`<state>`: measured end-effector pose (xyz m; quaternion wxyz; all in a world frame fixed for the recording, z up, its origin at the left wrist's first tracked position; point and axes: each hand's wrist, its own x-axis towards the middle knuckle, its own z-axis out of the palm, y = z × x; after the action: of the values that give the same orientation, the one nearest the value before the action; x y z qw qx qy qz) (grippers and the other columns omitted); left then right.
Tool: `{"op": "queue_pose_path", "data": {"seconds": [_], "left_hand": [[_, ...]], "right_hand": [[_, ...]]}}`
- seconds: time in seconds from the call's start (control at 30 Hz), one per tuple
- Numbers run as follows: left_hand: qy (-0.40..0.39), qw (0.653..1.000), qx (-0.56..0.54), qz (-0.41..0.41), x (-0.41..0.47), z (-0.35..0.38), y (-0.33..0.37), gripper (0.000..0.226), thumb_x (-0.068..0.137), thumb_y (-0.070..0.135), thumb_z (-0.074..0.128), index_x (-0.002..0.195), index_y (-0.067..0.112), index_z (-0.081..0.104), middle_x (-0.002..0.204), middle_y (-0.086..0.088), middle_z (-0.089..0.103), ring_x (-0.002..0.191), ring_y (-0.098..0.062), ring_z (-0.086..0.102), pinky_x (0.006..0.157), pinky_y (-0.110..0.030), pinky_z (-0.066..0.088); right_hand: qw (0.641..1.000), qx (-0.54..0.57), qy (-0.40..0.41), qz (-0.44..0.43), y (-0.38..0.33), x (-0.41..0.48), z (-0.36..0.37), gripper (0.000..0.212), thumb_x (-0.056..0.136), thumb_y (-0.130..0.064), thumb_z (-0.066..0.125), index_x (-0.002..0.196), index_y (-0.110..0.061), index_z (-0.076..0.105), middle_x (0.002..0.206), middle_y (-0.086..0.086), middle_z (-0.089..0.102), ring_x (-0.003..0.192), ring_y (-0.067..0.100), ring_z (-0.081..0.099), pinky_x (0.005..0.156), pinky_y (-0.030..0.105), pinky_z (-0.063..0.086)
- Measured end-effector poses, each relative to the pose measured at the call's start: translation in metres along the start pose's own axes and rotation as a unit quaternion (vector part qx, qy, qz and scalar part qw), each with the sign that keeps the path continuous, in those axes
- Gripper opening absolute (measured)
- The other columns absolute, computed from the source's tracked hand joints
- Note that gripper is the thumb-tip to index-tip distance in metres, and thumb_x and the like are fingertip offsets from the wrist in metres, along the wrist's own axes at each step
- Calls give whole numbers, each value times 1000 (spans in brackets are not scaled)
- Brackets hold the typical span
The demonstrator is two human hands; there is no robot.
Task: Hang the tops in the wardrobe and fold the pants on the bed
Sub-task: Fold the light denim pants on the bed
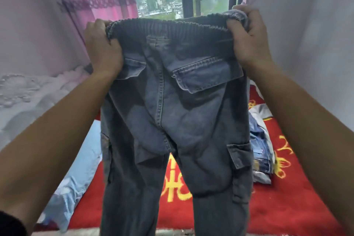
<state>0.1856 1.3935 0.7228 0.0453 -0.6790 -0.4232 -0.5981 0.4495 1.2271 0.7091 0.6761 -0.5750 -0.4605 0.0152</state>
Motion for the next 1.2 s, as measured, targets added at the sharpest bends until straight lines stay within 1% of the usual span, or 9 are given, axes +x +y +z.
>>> {"op": "queue_pose_path", "data": {"seconds": [0.2, 0.3, 0.37, 0.47, 0.57, 0.67, 0.77, 1.03, 1.2], "left_hand": [[-24, 999, 36, -3, 44, 50, -90, 35, 81, 4, 40, 112, 2, 57, 119, -19, 54, 113, -31, 49, 90, -35, 37], [-90, 993, 69, -21, 76, 81, -148, 32, 86, 4, 43, 114, 2, 57, 120, -21, 53, 113, -34, 49, 93, -36, 37], [-143, 986, 88, -23, 100, 101, -180, 33, 86, 3, 45, 116, 1, 57, 122, -24, 52, 114, -37, 49, 97, -39, 37], [-172, 981, 94, -2, 138, 120, -209, 35, 85, 3, 46, 118, 2, 59, 123, -25, 52, 114, -40, 50, 99, -40, 38], [-141, 987, 74, 30, 175, 126, -218, 38, 83, 4, 45, 118, 3, 59, 124, -25, 52, 114, -38, 50, 99, -37, 37], [-106, 992, 44, 50, 196, 126, -216, 38, 84, 2, 42, 118, 2, 59, 126, -23, 51, 116, -33, 49, 98, -30, 34], [-103, 991, 36, 79, 196, 131, -220, 34, 87, 2, 43, 116, 3, 60, 125, -21, 52, 116, -32, 49, 97, -27, 34], [-212, 976, 20, 43, 51, 171, -278, 35, 76, -5, 54, 107, 6, 66, 107, -17, 59, 102, -34, 54, 93, -37, 40], [-388, 918, 75, -25, -124, 178, -324, 44, 65, -2, 54, 103, 16, 67, 102, -5, 64, 100, -31, 56, 89, -42, 48]], "right_hand": [[1000, 13, -18, 22, 45, 47, 104, 19, 96, -34, 52, 115, -30, 56, 103, -20, 57, 100, 1, 58, 97, 38, 53], [996, 8, -63, 63, 71, 83, 167, 23, 92, -41, 53, 114, -36, 55, 109, -12, 62, 104, 14, 63, 94, 47, 54], [993, -10, -86, 80, 83, 109, 203, 27, 95, -35, 53, 121, -32, 54, 111, -7, 62, 103, 18, 64, 91, 46, 56], [991, 7, -84, 106, 91, 144, 243, 30, 99, -24, 51, 128, -24, 52, 113, -4, 61, 105, 18, 64, 90, 41, 57], [992, 47, -50, 109, 85, 174, 268, 31, 100, -19, 50, 131, -23, 49, 119, -4, 60, 108, 15, 63, 93, 34, 56], [995, 37, -19, 96, 72, 189, 277, 33, 102, -23, 48, 135, -25, 50, 129, -7, 56, 112, 8, 57, 81, 13, 51], [994, 39, -6, 101, 74, 189, 279, 30, 103, -24, 46, 132, -27, 51, 114, -14, 55, 100, -1, 54, 72, 8, 45], [979, 13, -45, 196, 197, 107, 270, 17, 95, -16, 54, 109, -24, 57, 108, 1, 64, 104, 17, 60, 102, 43, 49], [924, -40, -116, 362, 339, -10, 248, 30, 66, -23, 51, 93, -30, 63, 107, 7, 68, 106, 36, 65, 90, 55, 55]]}}
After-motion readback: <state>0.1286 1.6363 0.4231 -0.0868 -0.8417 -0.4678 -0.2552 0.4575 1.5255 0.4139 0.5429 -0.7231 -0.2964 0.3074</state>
